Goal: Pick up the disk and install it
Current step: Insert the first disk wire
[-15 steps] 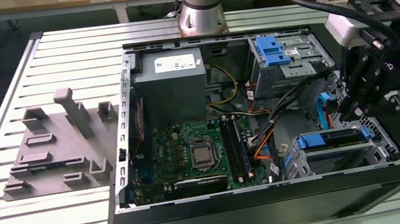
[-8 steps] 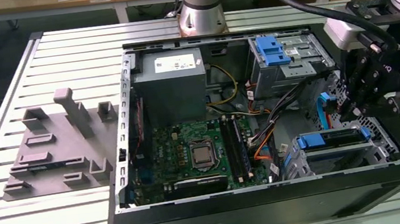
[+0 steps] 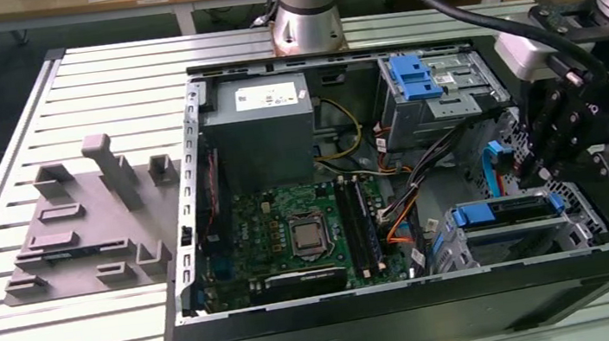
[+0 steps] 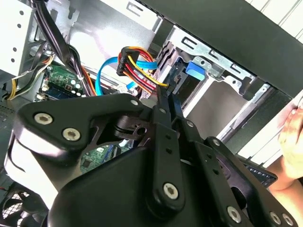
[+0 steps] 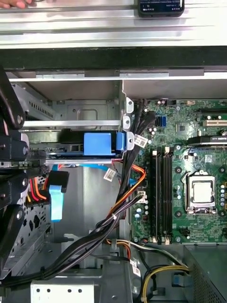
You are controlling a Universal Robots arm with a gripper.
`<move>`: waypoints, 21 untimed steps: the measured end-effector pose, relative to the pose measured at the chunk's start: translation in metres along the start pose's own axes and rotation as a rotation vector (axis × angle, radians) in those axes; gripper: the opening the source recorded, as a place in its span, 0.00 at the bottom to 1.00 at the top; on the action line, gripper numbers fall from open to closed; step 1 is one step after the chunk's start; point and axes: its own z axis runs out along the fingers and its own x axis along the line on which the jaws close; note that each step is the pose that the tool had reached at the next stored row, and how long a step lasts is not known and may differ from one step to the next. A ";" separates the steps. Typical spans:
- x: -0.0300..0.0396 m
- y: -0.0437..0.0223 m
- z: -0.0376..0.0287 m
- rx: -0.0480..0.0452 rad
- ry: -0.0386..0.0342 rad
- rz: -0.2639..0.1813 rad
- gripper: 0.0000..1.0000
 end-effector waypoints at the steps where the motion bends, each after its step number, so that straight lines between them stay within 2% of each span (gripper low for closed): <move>1: 0.0000 0.0000 0.0013 0.0000 0.0002 0.000 0.16; 8: 0.0025 0.0004 0.0116 0.0001 0.0005 0.000 0.16; 21: 0.0070 0.0003 0.0133 0.0001 0.0005 0.007 0.16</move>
